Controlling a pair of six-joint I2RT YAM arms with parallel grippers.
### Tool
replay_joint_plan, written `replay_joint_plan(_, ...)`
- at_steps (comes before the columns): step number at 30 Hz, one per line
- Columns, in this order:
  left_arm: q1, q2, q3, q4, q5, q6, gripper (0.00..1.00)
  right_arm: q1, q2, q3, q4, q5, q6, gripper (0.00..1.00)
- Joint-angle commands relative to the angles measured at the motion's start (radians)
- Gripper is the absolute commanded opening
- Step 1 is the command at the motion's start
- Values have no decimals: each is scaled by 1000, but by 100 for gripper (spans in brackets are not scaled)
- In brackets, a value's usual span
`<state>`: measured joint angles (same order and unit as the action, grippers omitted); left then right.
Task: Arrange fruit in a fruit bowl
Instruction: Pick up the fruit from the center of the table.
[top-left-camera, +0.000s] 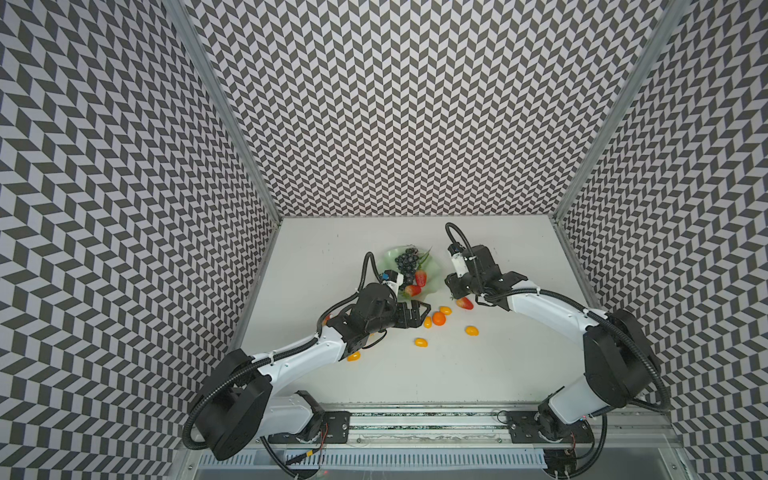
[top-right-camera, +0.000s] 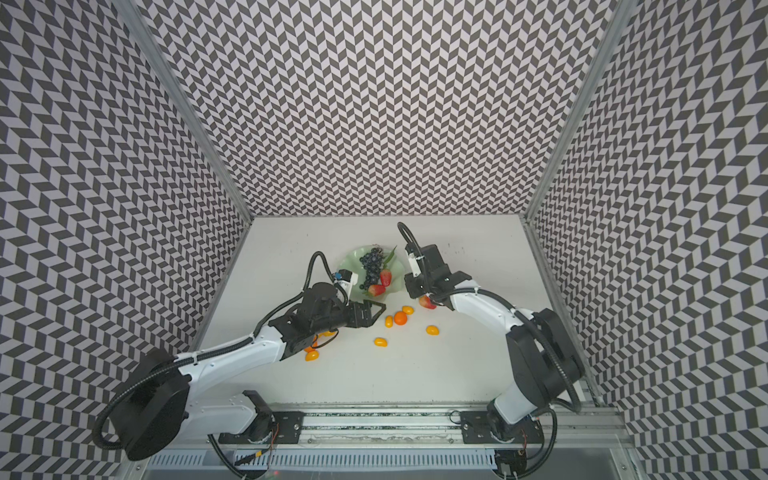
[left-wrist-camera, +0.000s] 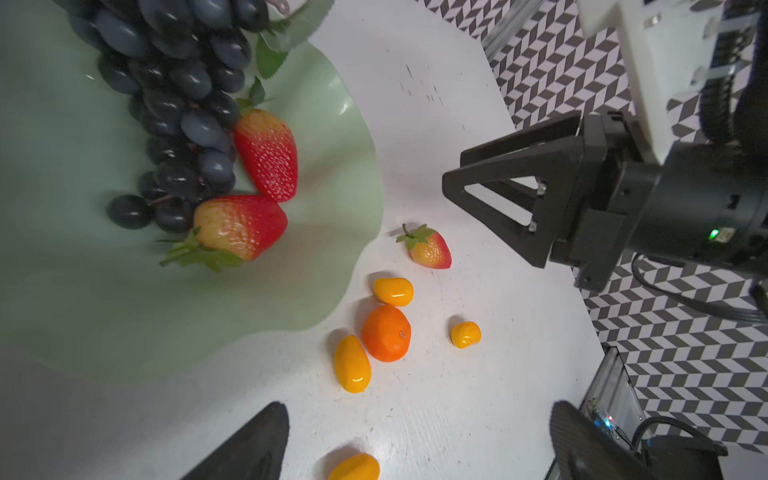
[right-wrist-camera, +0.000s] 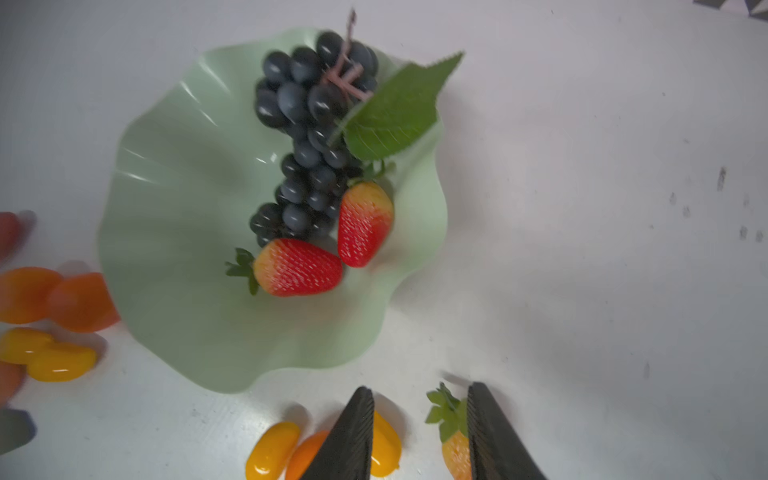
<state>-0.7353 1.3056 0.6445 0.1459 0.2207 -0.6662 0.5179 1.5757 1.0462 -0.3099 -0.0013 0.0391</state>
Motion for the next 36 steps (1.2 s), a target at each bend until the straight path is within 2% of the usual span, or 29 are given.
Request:
replay_joint_plan(1,-32,39,41,54,-20,-3,100,-4,16,25,-81,41,-45,38)
replay_joint_plan(10,-64,140,56,182,-18,-94,100,-2,115,79,-133,42,-120,40)
replay_joint_plan(16,-68,181,69,204,-11,-111,100,3,173,101,-130,55,-131,41)
replay_joint_plan(36,-68,184,64,196,-10,-118,100,8,330,186,-159,100,-162,40)
